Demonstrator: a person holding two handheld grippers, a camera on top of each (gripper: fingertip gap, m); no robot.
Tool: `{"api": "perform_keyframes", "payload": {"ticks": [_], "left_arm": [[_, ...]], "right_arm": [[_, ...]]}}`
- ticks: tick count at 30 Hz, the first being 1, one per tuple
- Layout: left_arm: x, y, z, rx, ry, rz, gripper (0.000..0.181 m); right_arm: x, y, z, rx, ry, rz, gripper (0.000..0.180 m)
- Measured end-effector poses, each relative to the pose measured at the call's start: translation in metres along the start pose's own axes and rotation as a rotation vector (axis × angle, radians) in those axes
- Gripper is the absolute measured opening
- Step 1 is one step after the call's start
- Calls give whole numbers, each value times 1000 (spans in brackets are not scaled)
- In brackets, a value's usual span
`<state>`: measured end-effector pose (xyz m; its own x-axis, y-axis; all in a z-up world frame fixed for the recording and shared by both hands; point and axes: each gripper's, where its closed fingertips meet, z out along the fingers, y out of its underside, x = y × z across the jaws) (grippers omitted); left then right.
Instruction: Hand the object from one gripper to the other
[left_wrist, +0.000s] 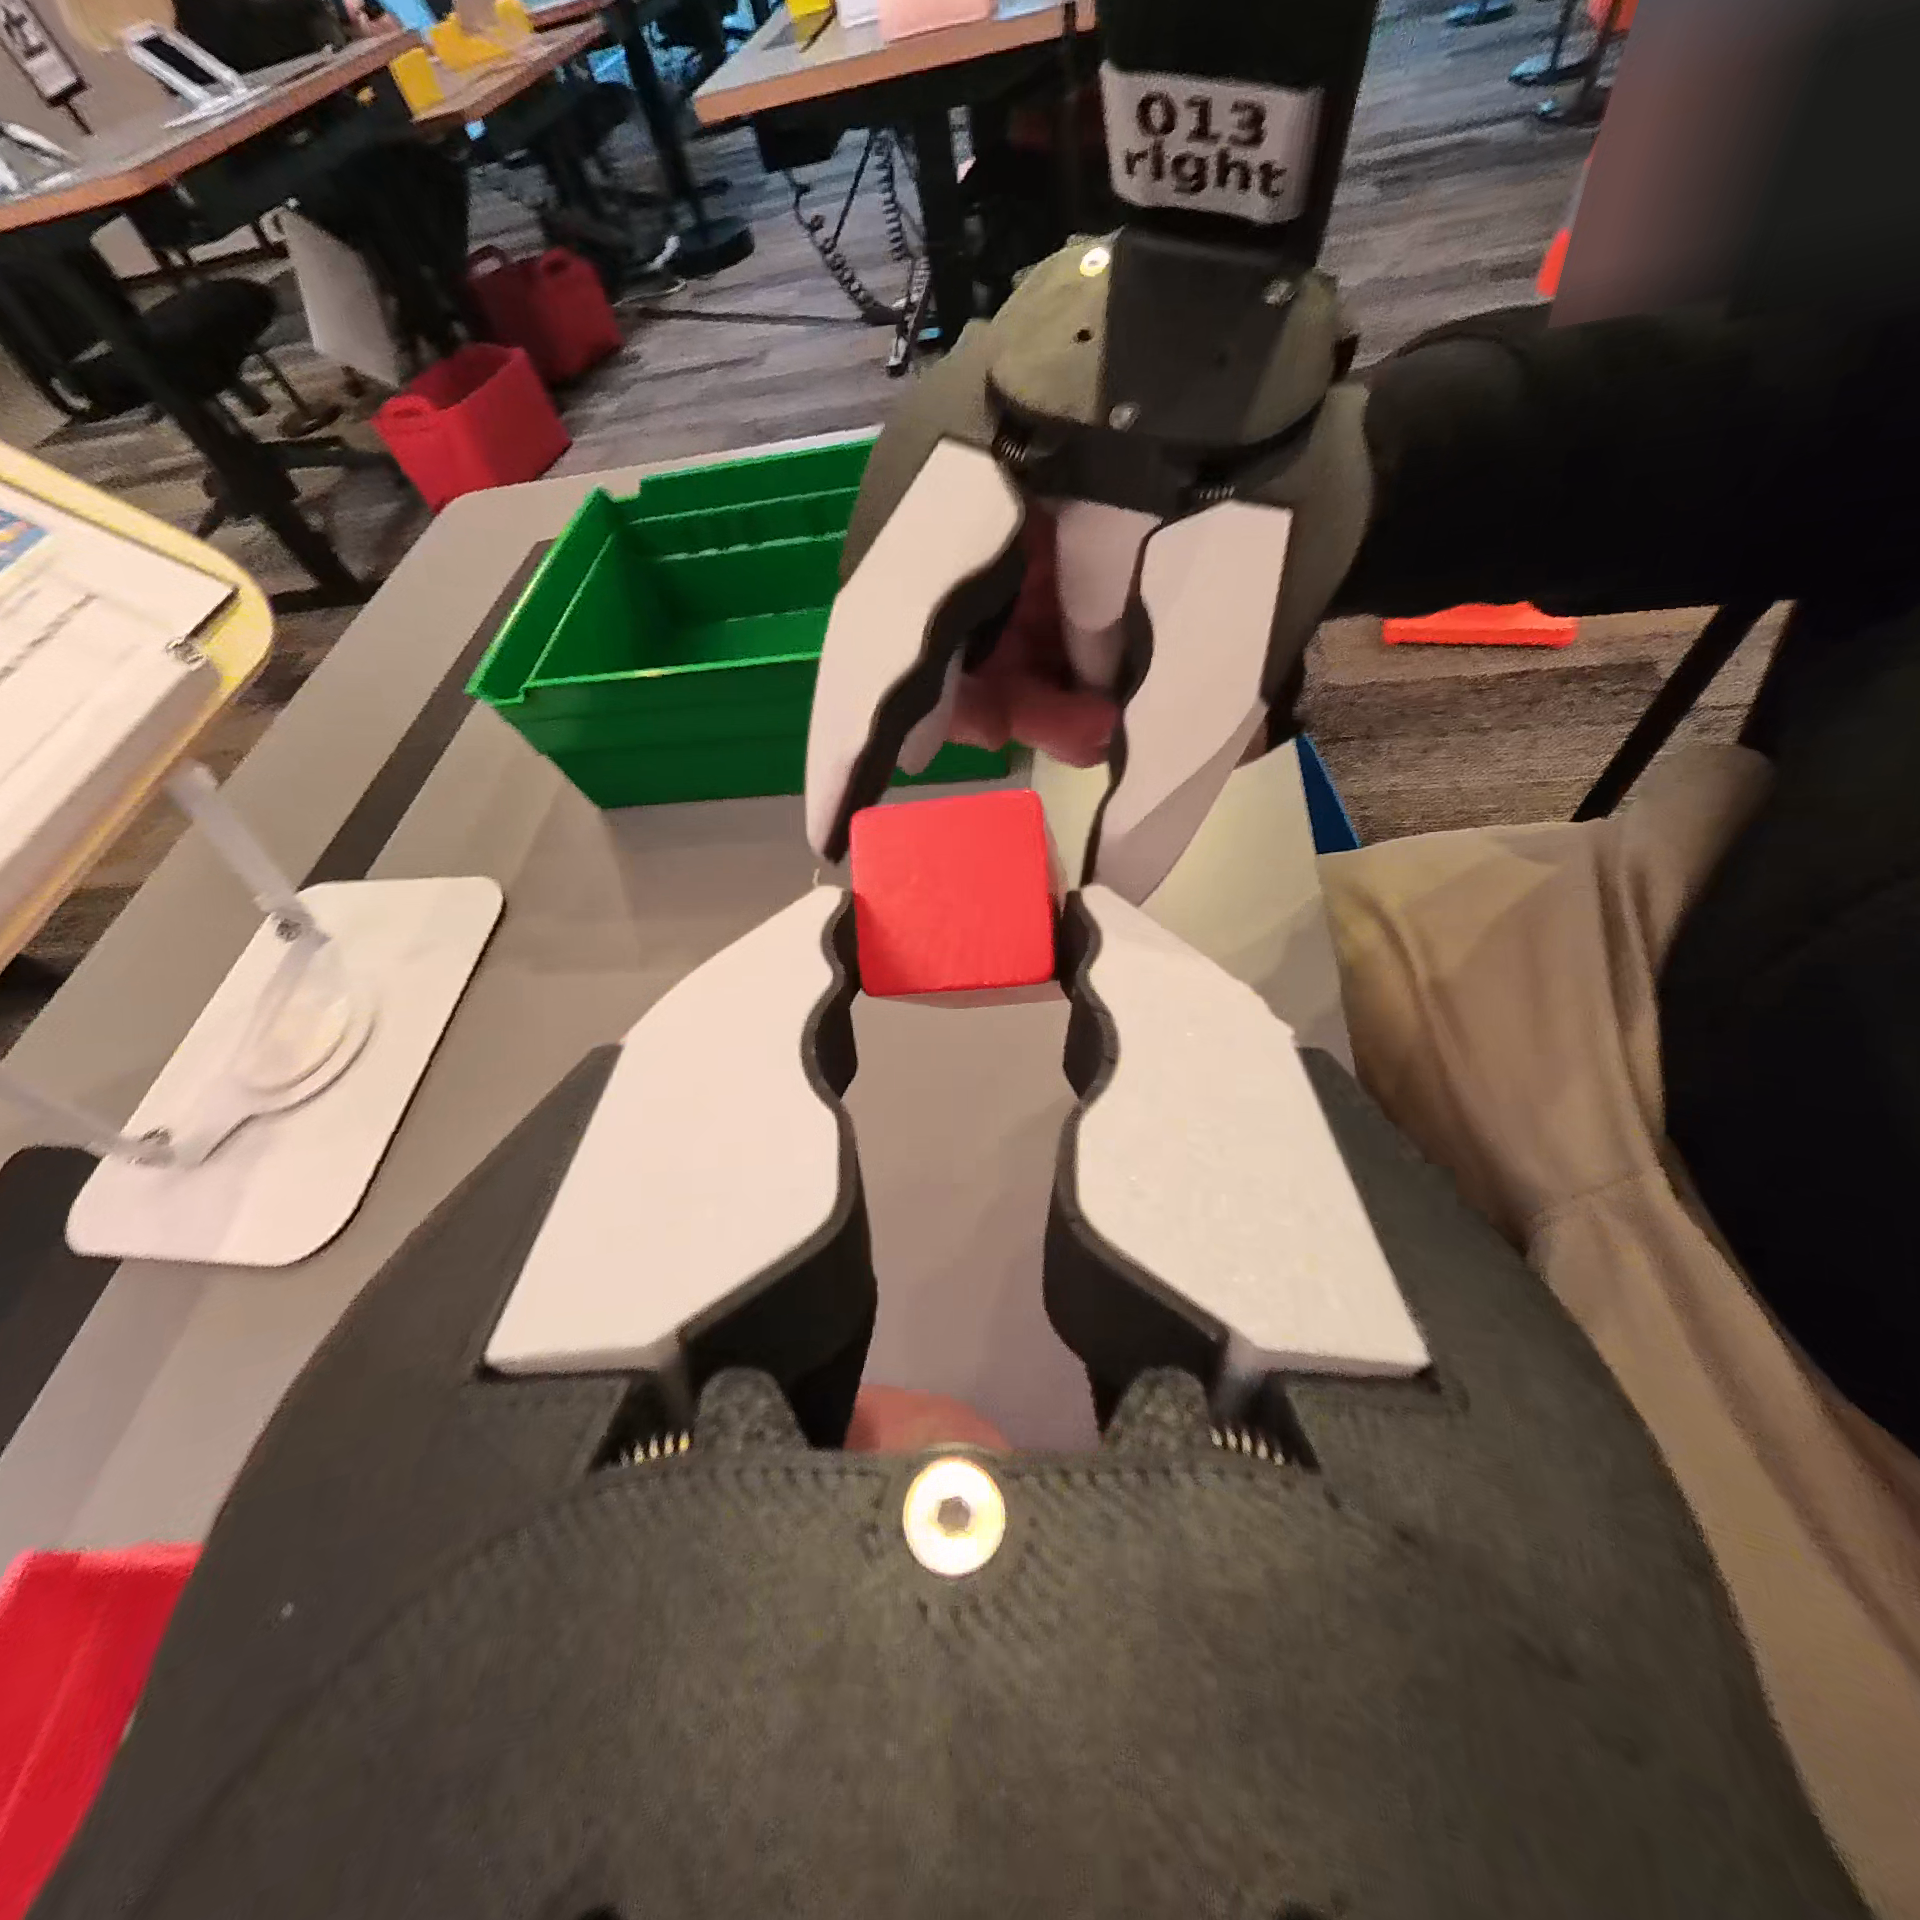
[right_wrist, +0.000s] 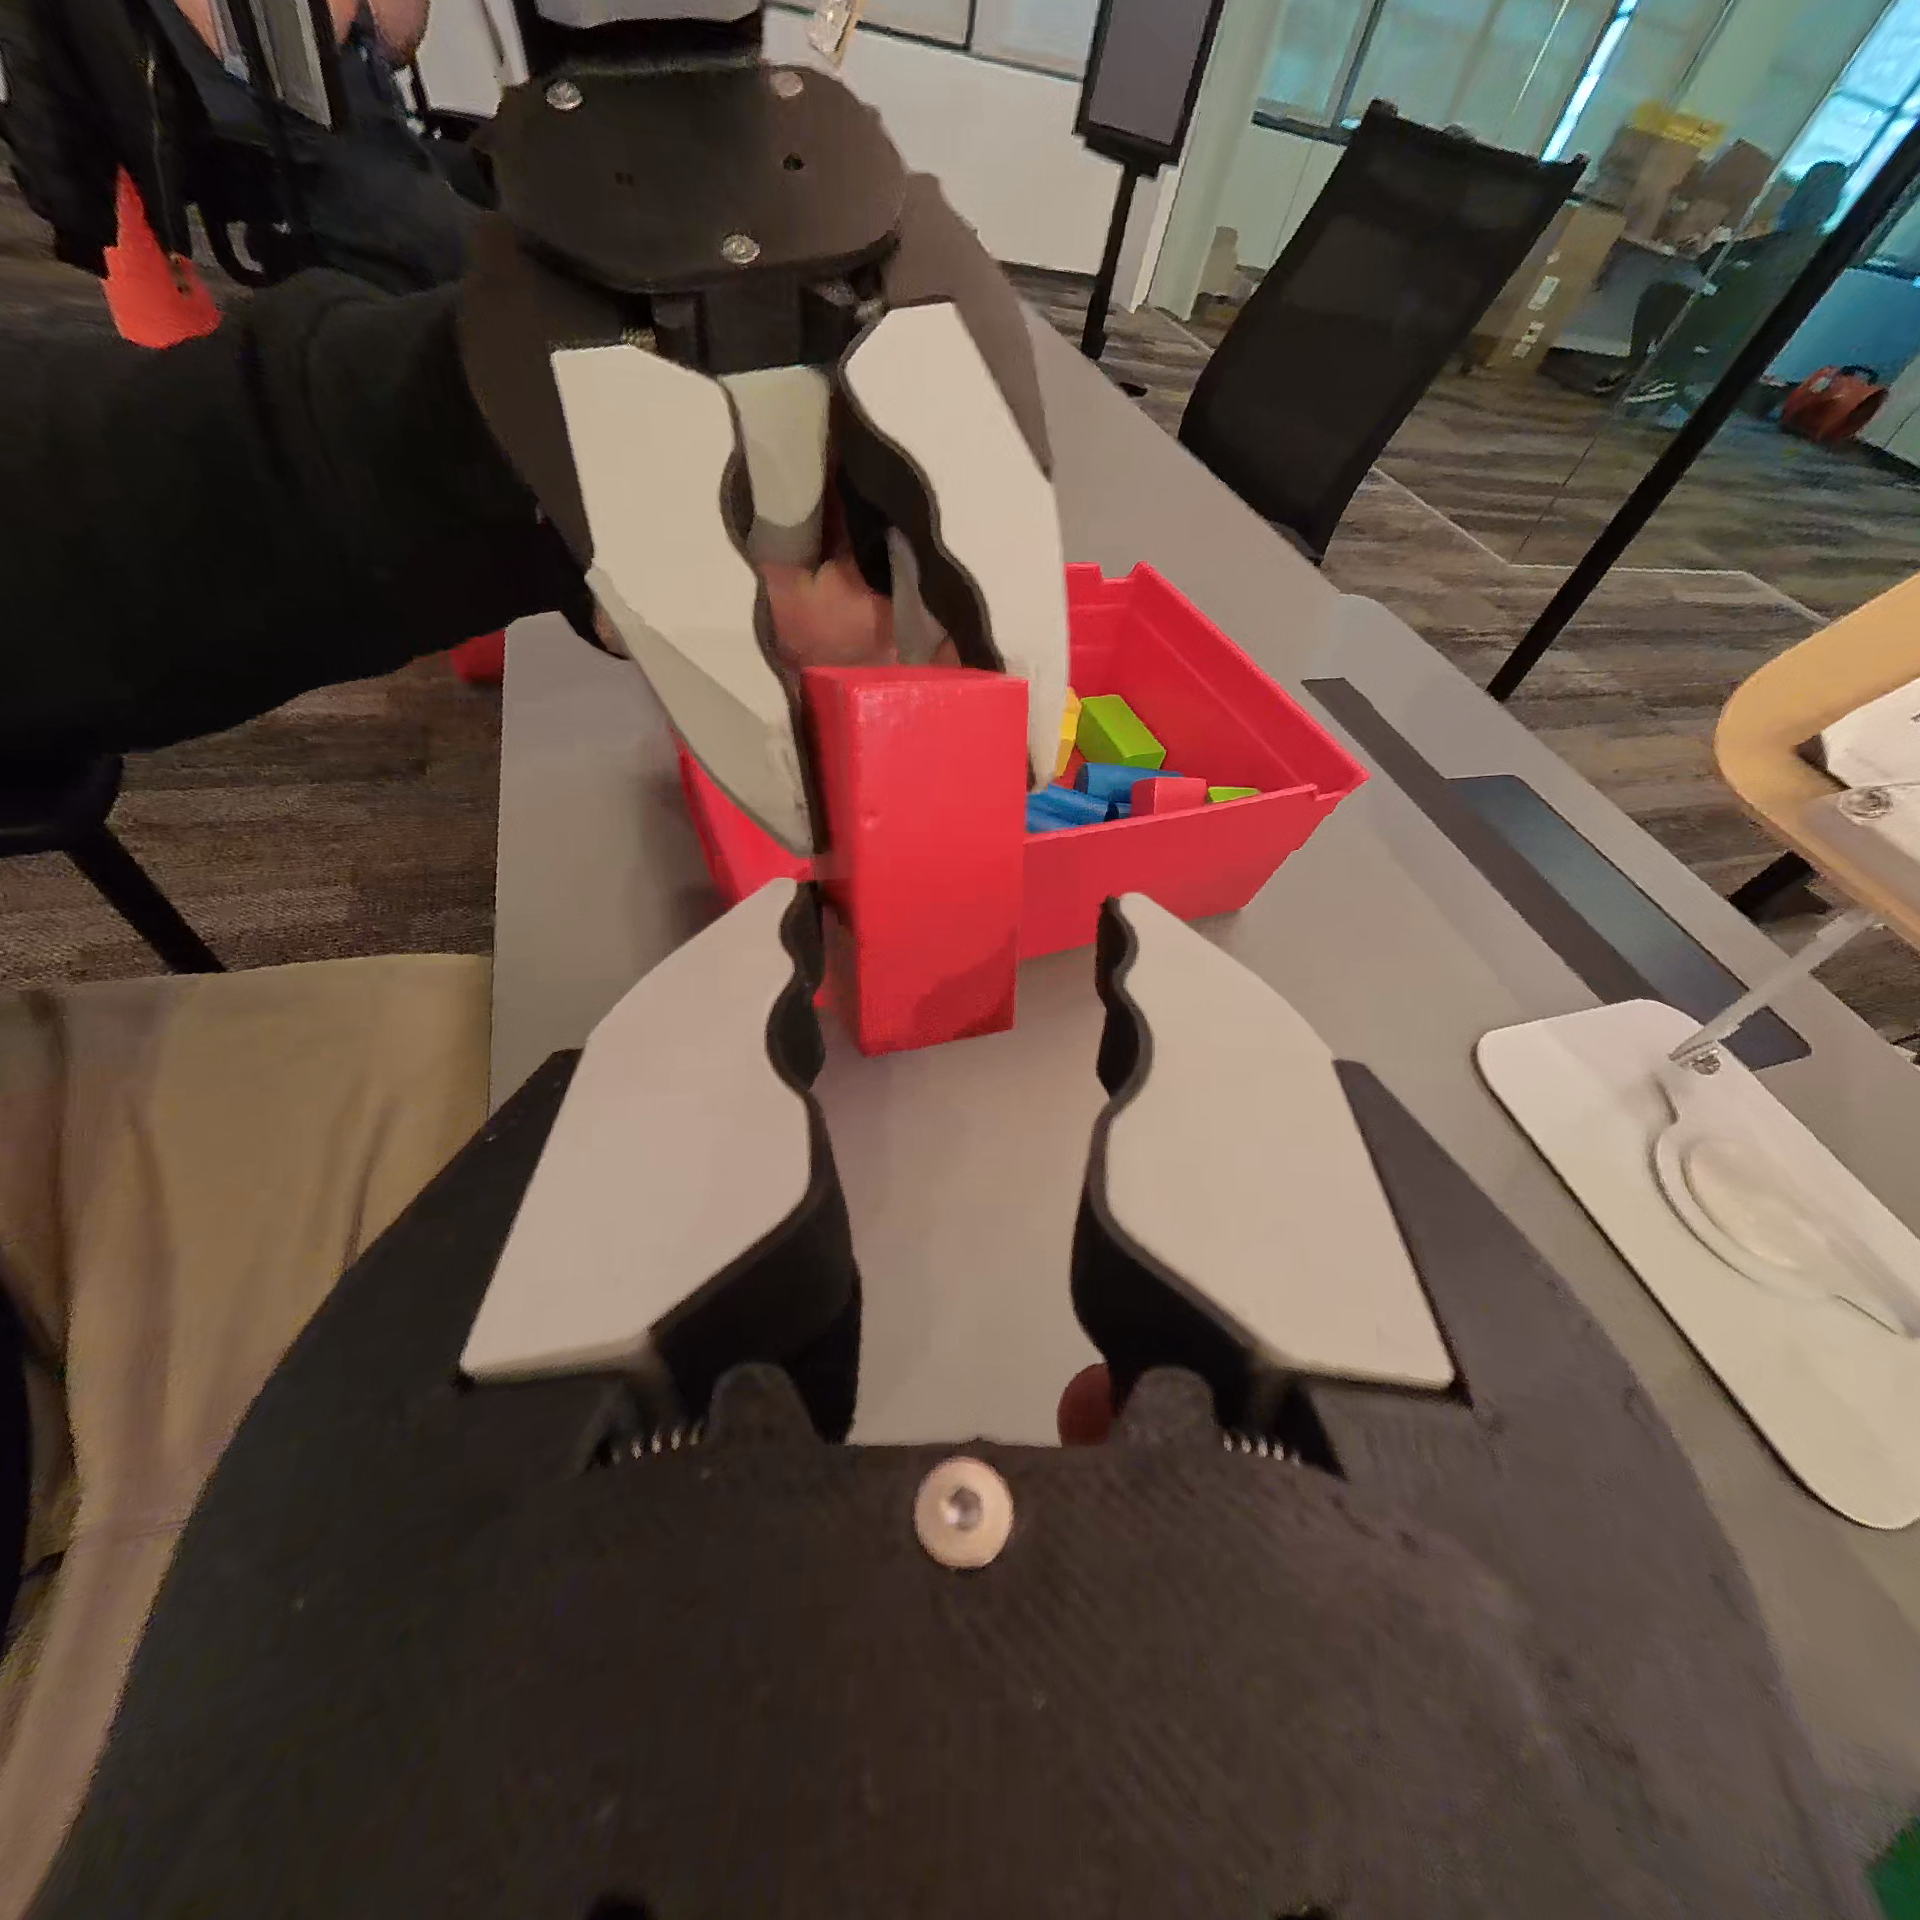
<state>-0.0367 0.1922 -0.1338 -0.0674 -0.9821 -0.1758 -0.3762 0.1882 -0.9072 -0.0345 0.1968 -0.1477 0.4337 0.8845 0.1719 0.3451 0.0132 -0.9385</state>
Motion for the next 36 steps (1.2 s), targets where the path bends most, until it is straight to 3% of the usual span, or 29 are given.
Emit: {"api": "perform_keyframes", "payload": {"ticks": [1, 3, 23, 26, 29, 36], "left_arm": [[1, -1, 2, 10, 7, 2, 37], [5, -3, 5, 28, 29, 0, 37], [5, -3, 7, 45, 26, -10, 36], [0, -11, 3, 70, -10, -13, 54], [-7, -12, -4, 49, -63, 1, 61], [-31, -14, -22, 44, -197, -1, 60]], "right_arm": [[-4, 2, 1, -14, -19, -8, 45], [-10, 3, 2, -25, -37, -24, 38], [-5, 6, 1, -62, 49, -94, 34], [0, 6, -3, -67, 69, -89, 33], [9, 6, -8, -72, 105, -80, 33], [26, 5, -17, -73, 183, -69, 33]]}}
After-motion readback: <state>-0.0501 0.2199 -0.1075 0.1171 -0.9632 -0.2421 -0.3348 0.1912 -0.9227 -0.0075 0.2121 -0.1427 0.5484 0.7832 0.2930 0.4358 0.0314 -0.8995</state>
